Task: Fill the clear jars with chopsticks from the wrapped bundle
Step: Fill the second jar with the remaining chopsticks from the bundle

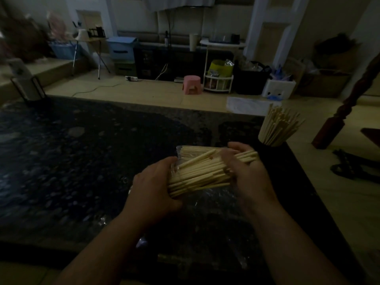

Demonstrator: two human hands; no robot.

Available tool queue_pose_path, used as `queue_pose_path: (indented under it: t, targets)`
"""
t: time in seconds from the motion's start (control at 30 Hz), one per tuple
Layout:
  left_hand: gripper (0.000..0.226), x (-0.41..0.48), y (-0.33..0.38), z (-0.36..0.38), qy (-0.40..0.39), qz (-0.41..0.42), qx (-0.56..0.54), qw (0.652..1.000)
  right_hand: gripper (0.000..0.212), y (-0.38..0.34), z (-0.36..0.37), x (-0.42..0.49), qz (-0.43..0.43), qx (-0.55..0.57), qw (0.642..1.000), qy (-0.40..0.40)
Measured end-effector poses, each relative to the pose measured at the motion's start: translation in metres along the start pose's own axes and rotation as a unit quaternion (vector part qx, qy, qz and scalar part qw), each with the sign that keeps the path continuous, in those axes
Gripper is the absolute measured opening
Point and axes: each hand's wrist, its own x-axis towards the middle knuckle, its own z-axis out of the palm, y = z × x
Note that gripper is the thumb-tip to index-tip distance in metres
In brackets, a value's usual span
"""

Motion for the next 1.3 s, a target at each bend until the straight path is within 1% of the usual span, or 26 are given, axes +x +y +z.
queue_pose_path:
  t: [0.03,0.07,0.1,0.13,0.2,0.27,0.4,0.5,0.57,0.67,0.73,0.83,0.9,1.03,1.1,1.2,1.23,1.3]
  targets:
    - [0.101,0.000,0.000,0.000,0.002,0.002,-0.003,1.000,0.006,-0.003,0.001,0.000,0.005,0.034,0.999,0.034]
    - [0.100,0.000,0.000,-0.001,0.004,0.004,-0.006,1.000,0.013,-0.003,0.000,0.001,-0.007,0.041,0.997,0.063]
    - [0.099,0.000,0.001,-0.001,0.007,0.007,-0.007,1.000,0.022,-0.005,0.000,0.000,-0.019,0.014,0.997,0.076]
    - [0.098,-0.001,0.001,-0.001,0.010,0.009,-0.007,1.000,0.027,-0.002,-0.001,0.001,-0.035,-0.035,0.996,0.072]
    - [0.096,-0.001,0.001,0.000,0.012,0.015,-0.009,1.000,0.028,0.001,0.002,-0.003,-0.046,-0.128,0.990,0.029]
    - [0.097,-0.001,0.000,0.001,0.008,0.017,-0.010,1.000,0.025,0.007,0.003,-0.004,-0.045,-0.164,0.985,0.018]
    - [0.098,0.000,-0.001,-0.001,0.013,0.012,-0.018,1.000,0.024,0.007,0.002,-0.005,-0.067,-0.151,0.984,0.059]
    - [0.099,0.000,-0.001,-0.002,0.020,0.012,-0.013,1.000,0.021,0.007,0.004,-0.007,-0.079,-0.186,0.979,0.021]
    - [0.100,0.001,-0.002,-0.001,0.018,0.005,-0.008,1.000,0.021,0.008,0.005,-0.007,-0.072,-0.175,0.982,0.011]
    - [0.101,0.003,-0.003,-0.002,0.029,-0.001,-0.024,0.999,0.025,0.003,0.003,-0.005,-0.074,-0.133,0.987,0.048]
    - [0.102,0.003,-0.004,-0.004,0.033,-0.019,-0.035,0.999,0.026,0.000,0.000,-0.004,-0.077,-0.140,0.985,0.066]
    - [0.103,0.004,-0.007,-0.006,0.048,-0.043,-0.060,0.996,0.026,0.003,-0.005,-0.002,-0.055,-0.147,0.985,0.066]
    - [0.101,0.006,-0.009,-0.006,0.064,-0.049,-0.067,0.995,0.026,0.008,-0.009,0.001,-0.023,-0.153,0.987,0.044]
    - [0.099,0.006,-0.013,-0.006,0.067,-0.061,-0.089,0.992,0.025,0.017,-0.016,0.001,0.012,-0.232,0.973,-0.009]
    - [0.096,0.006,-0.014,-0.005,0.074,-0.068,-0.100,0.990,0.024,0.020,-0.018,-0.002,0.027,-0.288,0.956,-0.052]
    - [0.095,0.009,-0.016,-0.005,0.084,-0.076,-0.107,0.988,0.025,0.022,-0.019,-0.008,0.086,-0.383,0.905,-0.161]
    - [0.095,0.009,-0.016,-0.005,0.083,-0.077,-0.110,0.987,0.025,0.024,-0.018,-0.010,0.106,-0.421,0.879,-0.196]
    - [0.094,0.010,-0.017,-0.006,0.087,-0.074,-0.111,0.987,0.023,0.032,-0.018,-0.013,0.116,-0.514,0.811,-0.254]
